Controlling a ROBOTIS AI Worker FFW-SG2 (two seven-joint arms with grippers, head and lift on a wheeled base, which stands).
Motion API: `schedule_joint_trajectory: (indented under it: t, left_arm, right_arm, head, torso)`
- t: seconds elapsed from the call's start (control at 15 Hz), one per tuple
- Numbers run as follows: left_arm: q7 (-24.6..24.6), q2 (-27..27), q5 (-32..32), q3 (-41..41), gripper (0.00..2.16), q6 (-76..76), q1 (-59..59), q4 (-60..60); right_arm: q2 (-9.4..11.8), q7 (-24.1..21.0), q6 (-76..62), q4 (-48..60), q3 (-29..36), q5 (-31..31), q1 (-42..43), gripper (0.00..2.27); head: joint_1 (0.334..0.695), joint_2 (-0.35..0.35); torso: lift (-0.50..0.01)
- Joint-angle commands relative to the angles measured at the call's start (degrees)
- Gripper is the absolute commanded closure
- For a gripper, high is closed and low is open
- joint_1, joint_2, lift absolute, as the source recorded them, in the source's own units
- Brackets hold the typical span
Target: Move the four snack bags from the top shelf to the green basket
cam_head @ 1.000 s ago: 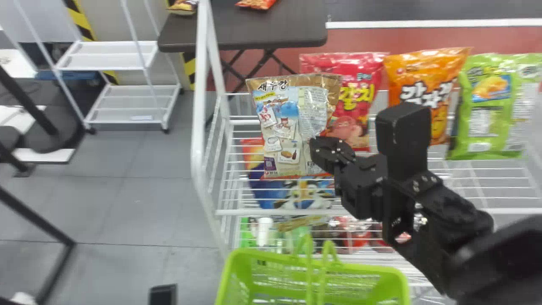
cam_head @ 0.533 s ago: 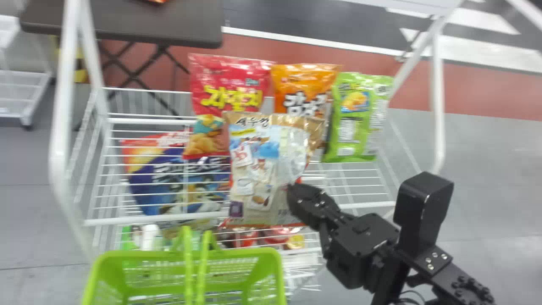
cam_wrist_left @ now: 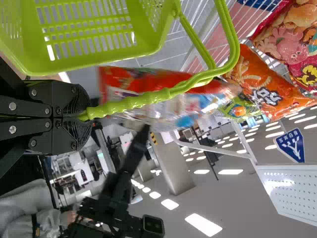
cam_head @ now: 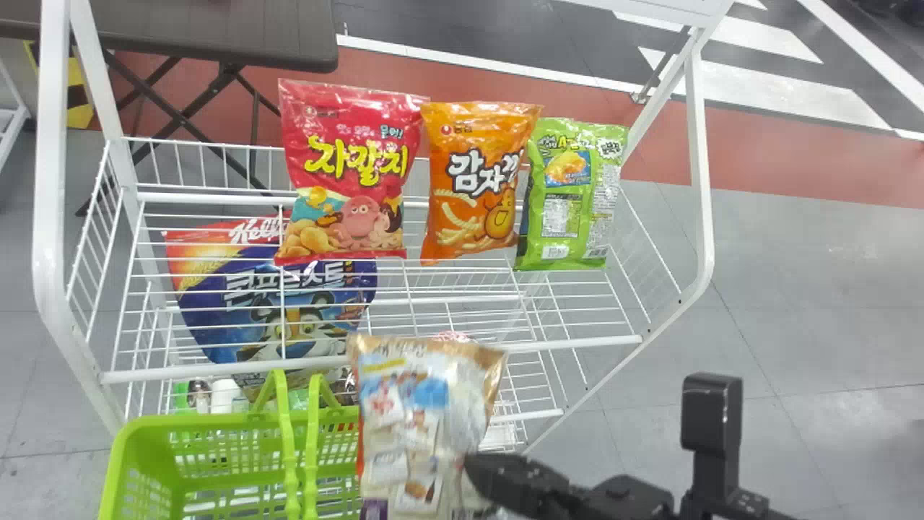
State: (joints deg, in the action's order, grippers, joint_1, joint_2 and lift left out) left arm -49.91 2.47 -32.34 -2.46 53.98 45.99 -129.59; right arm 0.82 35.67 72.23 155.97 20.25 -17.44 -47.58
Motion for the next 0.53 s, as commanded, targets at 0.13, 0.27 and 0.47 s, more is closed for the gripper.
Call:
schedule_joint_trajectory:
  t: [0.13,0.27,0.47]
  left_arm:
    - [0.16,-0.09,0.08,0.09,1.16,-0.06,-0.29,0.04]
    - [0.08,0.0,0.08,0.0,1.16,0.12,-0.46,0.04]
    - [-0.1,0.35,0.0,0.09,1.16,0.12,-0.46,-0.05]
  right_arm:
    - [0.5,0.45,3.32,-5.94,-4.52,1.1,0.82,2.23]
    - [0.59,0.19,2.97,-7.53,-8.29,3.91,1.61,2.22]
    - [0.32,-1.04,2.62,-8.58,-10.32,3.91,2.84,0.4]
  head:
    - [0.695,-0.35]
    - [0.695,-0.35]
    - [0.695,-0.35]
  torso:
    - [0.0]
    - [0.0]
    - [0.0]
